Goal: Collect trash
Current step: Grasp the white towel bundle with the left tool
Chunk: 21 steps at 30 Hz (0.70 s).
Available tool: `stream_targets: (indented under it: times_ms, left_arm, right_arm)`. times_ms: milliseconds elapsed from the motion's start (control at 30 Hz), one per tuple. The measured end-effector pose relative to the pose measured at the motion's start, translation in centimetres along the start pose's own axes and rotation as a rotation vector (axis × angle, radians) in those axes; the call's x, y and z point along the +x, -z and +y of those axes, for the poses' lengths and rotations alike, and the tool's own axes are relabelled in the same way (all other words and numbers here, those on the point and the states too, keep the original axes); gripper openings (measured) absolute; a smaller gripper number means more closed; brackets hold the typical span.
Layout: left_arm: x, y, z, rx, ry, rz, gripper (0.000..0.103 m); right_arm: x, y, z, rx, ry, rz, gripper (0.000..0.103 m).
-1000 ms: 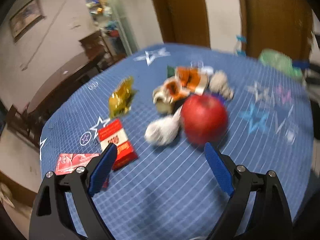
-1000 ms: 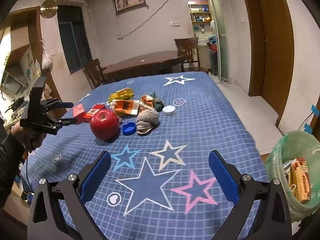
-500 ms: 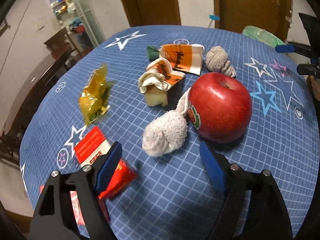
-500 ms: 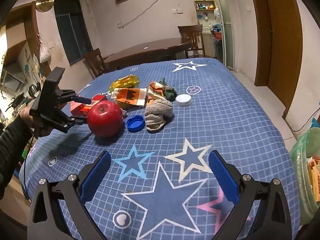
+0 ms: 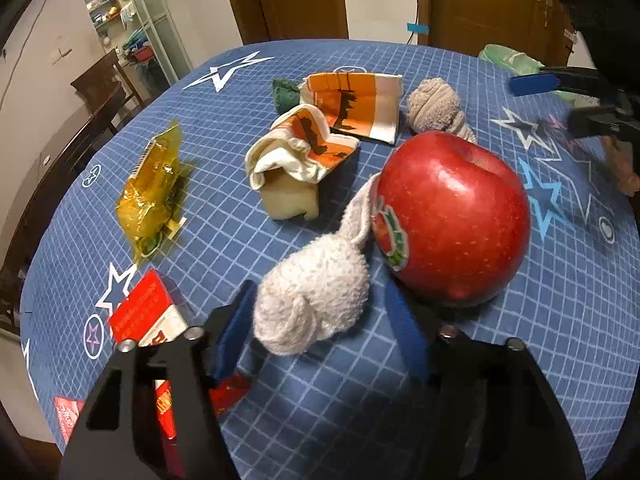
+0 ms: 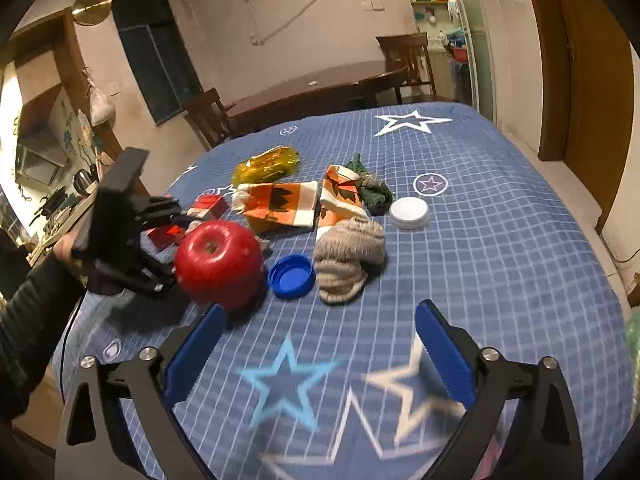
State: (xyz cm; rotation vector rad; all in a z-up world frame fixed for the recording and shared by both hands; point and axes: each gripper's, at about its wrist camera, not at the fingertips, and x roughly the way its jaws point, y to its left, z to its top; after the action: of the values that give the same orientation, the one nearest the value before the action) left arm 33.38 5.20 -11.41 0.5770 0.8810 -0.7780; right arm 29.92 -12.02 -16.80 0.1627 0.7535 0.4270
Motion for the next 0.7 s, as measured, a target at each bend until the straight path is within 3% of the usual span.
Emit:
stream_targets:
  times_ms: [100,367,533,700]
  left_arm:
    - [-0.1,0.1,-0.3,-0.008,-0.008,-0.008,0.049]
    - [-0.1,0.2,-0.2,-0.055,-0.025,-0.036,0.044]
    - [-0.7,1.1,-0.4,-0.097,-0.060,-0.051,0.042]
    - [-1.4,1.7,-0.9,-0.152,-0.109,-0.055,0.041]
  right_arm:
    - [2.2,-1.3,-0.1,-0.001,0.019,0.035,0.076]
    - [6.8,-3.2,-0.8,0.014,0.064,0.092,0.076]
    - [7.4,-2.9,-0.4,-0.016,0.090,0.087,0.053]
    - [6.3,-2.5,0.2,-0.054,0.106,0.056,0.042]
